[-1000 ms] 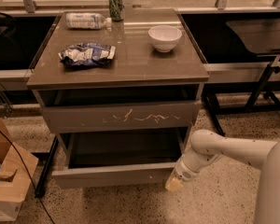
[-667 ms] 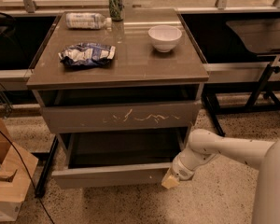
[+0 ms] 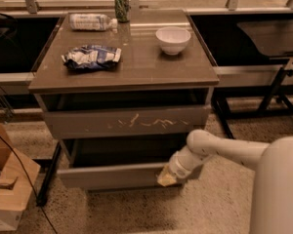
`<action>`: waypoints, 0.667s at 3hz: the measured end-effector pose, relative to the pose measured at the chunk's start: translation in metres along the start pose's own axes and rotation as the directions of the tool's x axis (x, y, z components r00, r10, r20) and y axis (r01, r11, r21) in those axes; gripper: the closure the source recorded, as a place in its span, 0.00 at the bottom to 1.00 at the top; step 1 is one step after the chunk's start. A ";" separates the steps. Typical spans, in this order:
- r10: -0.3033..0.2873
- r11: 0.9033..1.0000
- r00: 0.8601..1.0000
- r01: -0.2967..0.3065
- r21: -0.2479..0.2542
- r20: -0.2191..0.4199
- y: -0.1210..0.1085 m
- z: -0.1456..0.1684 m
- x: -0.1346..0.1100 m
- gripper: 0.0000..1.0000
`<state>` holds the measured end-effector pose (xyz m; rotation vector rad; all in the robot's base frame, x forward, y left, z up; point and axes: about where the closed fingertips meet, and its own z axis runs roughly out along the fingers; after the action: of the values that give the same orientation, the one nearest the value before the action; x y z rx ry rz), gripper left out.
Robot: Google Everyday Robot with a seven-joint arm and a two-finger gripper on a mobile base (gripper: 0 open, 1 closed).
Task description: Close middle drawer
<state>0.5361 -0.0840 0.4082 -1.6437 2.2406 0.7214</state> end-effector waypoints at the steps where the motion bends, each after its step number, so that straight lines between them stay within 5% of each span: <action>1: 0.000 1.000 1.000 0.000 0.000 0.000 0.002 0.000 0.000 0.82; 2: -0.018 0.997 0.998 0.014 0.075 0.052 -0.028 -0.010 -0.016 0.59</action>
Offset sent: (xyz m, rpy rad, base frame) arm 0.1025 -0.0028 0.0345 0.0784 -0.2497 -0.1110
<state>0.5687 -0.0832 0.4177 -1.5876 2.1880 0.6609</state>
